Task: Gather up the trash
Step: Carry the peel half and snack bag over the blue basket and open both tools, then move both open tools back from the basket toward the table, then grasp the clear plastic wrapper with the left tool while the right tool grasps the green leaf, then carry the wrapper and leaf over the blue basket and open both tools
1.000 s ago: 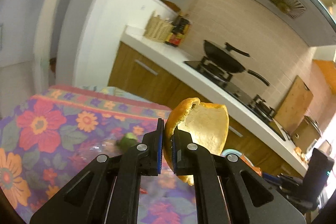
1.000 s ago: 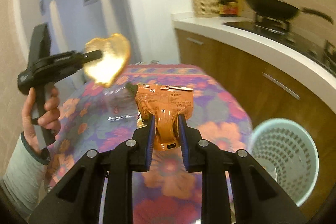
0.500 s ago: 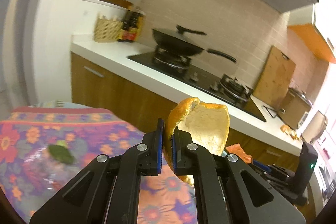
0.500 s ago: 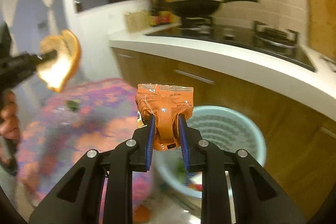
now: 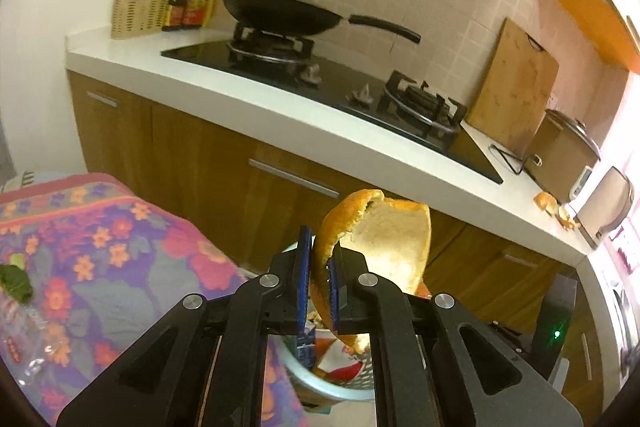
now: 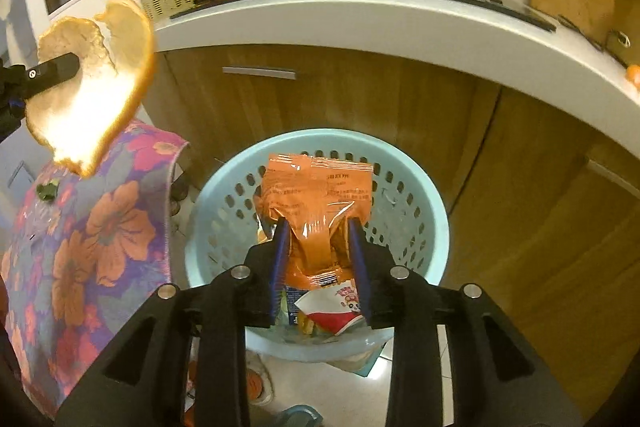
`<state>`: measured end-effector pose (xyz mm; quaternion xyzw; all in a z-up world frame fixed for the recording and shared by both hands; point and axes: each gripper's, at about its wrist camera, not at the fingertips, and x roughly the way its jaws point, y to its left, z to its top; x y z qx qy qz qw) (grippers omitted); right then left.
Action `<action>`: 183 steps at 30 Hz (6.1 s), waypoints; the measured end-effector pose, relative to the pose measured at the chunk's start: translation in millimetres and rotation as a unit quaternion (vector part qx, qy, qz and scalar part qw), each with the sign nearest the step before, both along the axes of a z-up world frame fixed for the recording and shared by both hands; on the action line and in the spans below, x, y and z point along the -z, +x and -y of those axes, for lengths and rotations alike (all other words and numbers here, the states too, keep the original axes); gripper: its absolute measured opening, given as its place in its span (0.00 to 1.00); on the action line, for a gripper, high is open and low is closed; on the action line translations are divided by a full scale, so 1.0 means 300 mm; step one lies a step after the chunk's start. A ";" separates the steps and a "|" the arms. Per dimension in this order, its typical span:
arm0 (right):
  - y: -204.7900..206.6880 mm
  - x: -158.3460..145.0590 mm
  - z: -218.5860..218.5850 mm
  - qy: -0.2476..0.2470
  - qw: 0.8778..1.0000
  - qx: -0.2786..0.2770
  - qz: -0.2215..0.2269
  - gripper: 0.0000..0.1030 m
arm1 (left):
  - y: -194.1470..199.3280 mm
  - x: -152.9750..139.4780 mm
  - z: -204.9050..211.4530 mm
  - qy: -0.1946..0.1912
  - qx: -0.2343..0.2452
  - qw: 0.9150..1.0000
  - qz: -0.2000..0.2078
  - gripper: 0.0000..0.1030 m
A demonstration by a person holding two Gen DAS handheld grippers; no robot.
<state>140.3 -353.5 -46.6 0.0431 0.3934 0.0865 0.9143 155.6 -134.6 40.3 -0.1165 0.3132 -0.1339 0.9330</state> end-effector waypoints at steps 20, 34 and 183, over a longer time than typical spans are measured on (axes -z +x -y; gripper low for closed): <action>-0.006 -0.034 0.039 0.011 0.999 0.020 0.024 0.57 | 0.012 0.088 0.082 0.021 0.070 0.997 -0.015 0.47; -0.061 -0.243 -0.235 0.055 0.991 -0.094 0.081 0.57 | -0.243 -0.103 -0.227 0.017 -0.010 0.999 0.049 0.58; 0.172 0.169 0.117 0.160 0.976 -0.014 -0.147 0.48 | 0.122 0.211 0.164 0.005 0.099 0.989 -0.108 0.11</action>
